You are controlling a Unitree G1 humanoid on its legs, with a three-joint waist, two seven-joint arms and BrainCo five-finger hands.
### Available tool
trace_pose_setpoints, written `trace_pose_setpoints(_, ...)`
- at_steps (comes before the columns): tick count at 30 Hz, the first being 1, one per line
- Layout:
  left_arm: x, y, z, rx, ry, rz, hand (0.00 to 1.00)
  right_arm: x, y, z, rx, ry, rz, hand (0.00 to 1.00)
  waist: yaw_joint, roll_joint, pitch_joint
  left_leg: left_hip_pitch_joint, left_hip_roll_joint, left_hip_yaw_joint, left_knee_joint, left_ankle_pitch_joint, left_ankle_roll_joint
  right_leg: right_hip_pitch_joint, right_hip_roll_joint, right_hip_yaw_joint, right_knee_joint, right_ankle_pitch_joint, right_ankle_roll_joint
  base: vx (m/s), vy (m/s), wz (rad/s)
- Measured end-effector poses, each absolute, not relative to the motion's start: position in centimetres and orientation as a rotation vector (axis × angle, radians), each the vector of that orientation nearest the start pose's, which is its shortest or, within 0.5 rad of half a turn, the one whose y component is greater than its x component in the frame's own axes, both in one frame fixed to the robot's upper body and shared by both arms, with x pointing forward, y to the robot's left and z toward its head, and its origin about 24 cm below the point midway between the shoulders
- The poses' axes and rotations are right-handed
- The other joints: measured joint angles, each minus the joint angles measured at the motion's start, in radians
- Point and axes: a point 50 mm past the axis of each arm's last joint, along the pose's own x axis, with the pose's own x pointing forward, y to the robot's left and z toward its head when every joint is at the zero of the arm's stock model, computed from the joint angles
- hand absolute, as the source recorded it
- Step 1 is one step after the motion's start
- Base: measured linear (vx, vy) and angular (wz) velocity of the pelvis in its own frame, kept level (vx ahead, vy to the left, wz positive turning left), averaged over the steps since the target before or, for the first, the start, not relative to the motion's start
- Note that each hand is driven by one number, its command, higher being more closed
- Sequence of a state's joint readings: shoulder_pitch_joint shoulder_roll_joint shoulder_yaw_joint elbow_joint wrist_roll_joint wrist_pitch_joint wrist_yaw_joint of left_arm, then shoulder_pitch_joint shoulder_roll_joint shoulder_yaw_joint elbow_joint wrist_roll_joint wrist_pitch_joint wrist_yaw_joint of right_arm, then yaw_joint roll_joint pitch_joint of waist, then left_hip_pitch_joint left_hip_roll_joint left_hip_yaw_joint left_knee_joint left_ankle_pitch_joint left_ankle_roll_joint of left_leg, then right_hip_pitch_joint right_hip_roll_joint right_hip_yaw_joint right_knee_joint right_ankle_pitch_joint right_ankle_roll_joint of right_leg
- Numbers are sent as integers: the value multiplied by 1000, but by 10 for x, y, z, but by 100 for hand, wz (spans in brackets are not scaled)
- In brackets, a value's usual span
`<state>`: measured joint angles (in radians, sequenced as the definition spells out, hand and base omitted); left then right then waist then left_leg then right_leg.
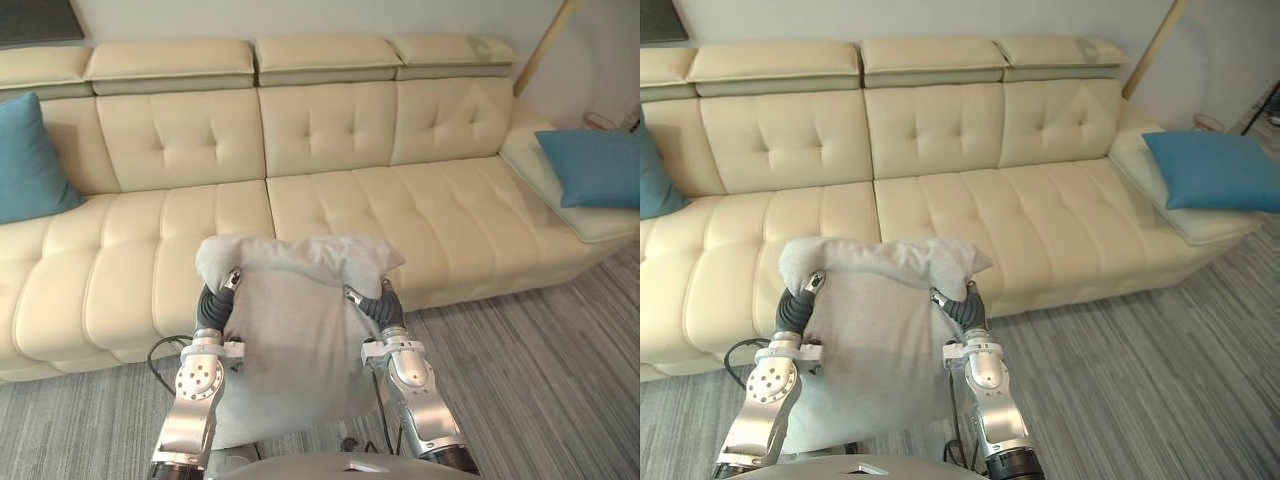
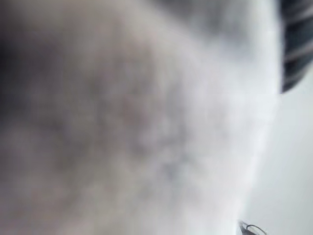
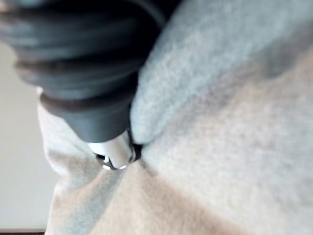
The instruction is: Pick up cushions and gather them together orderly.
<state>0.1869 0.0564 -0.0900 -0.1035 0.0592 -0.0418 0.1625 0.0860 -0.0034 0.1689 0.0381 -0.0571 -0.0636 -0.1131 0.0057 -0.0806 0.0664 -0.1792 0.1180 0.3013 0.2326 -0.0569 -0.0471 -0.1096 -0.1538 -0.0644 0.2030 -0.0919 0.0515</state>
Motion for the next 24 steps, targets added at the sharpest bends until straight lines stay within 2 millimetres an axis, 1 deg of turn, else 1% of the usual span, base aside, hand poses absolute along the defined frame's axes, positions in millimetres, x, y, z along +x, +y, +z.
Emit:
trace_pose_setpoints(1, 216, 156, 28, 110, 29, 115, 100, 233, -117, 18, -54, 54, 42, 100, -2, -3, 0, 3, -6, -3, -9, 1, -1, 0, -4, -2, -2, -1, -2, -145, 96, -15)
trace_pose_setpoints(2, 216, 158, 28, 111, 28, 126, 100, 236, -115, 18, -57, 54, 53, 100, -2, -7, -2, 10, -26, -17, -42, 8, -11, 0, -15, -9, -23, -1, -2, -117, 90, -8)
trace_pose_setpoints(3, 216, 159, 29, 110, 25, 130, 100, 237, -114, 20, -57, 45, 56, 100, -2, -4, -4, 10, -39, -32, -76, 25, -12, 1, -18, -12, -50, 2, -5, -110, 94, -3)
trace_pose_setpoints(5, 216, 159, 30, 109, 23, 132, 100, 238, -114, 21, -59, 41, 56, 100, -2, -1, -5, 10, -44, -31, -120, 61, -9, 0, -20, -30, -77, 16, -18, -42, 42, 14)
trace_pose_setpoints(6, 216, 159, 29, 102, 24, 132, 100, 238, -114, 21, -59, 42, 57, 100, -1, -4, -6, 11, -50, -34, -147, 80, -10, -1, -19, -31, -88, 25, -16, 10, 15, 24)
trace_pose_setpoints(7, 216, 159, 29, 101, 25, 130, 100, 238, -114, 21, -59, 42, 57, 100, -1, -4, -7, 19, -60, -42, -171, 98, -7, 2, -22, -31, -95, 48, -11, 31, 12, 25)
trace_pose_setpoints(8, 216, 159, 29, 100, 26, 128, 100, 238, -114, 21, -59, 42, 57, 100, -2, -3, -7, 27, -66, -48, -188, 110, -3, 5, -24, -32, -96, 55, -3, 80, -3, 23)
trace_pose_setpoints(9, 216, 159, 29, 100, 26, 128, 100, 238, -114, 21, -59, 43, 56, 100, 1, 1, -10, 40, -71, -54, -211, 135, 8, 12, -23, -33, -101, 70, 28, 96, -10, 10)
trace_pose_setpoints(11, 216, 158, 29, 98, 27, 127, 100, 238, -115, 20, -59, 43, 56, 100, 2, 6, -13, 56, -71, -56, -221, 147, 18, 32, -19, -36, -116, 81, 47, 100, -27, 0)
trace_pose_setpoints(16, 216, 155, 28, 92, 29, 115, 100, 237, -118, 20, -64, 46, 46, 100, -18, 14, -20, 96, -69, -53, -275, 166, 17, 49, -11, -35, -126, 79, 51, 23, -14, -6)
trace_pose_setpoints(18, 216, 155, 28, 92, 30, 114, 100, 237, -120, 19, -64, 48, 39, 100, -17, 14, -20, 96, -71, -47, -284, 170, 17, 39, -12, -31, -126, 76, 47, -23, 19, -6)
trace_pose_setpoints(20, 216, 156, 28, 94, 31, 115, 100, 237, -122, 19, -63, 50, 30, 100, -14, 11, -19, 90, -76, -36, -275, 158, 13, 19, -21, -23, -104, 55, 42, -29, 37, -9)
trace_pose_setpoints(21, 216, 156, 28, 95, 31, 116, 100, 237, -121, 19, -61, 49, 30, 100, -13, 8, -19, 80, -80, -29, -255, 145, 18, 4, -29, -21, -79, 40, 35, -17, 55, -4)
trace_pose_setpoints(22, 216, 156, 28, 95, 31, 115, 100, 237, -121, 19, -61, 49, 31, 100, -15, 2, -16, 47, -86, -29, -182, 103, 29, -21, -48, -20, -25, 11, 26, -4, 47, 3)
trace_pose_setpoints(23, 215, 155, 28, 94, 32, 111, 100, 237, -122, 19, -64, 50, 29, 100, -17, 2, -16, 23, -86, -32, -127, 70, 31, -33, -55, -20, 10, -6, 8, 21, 65, 12)
trace_pose_setpoints(24, 216, 155, 28, 90, 33, 109, 100, 237, -123, 19, -65, 51, 29, 100, -22, 1, -10, 13, -88, -47, -82, 36, 35, -34, -64, -25, 57, -18, -21, 38, 47, 14)
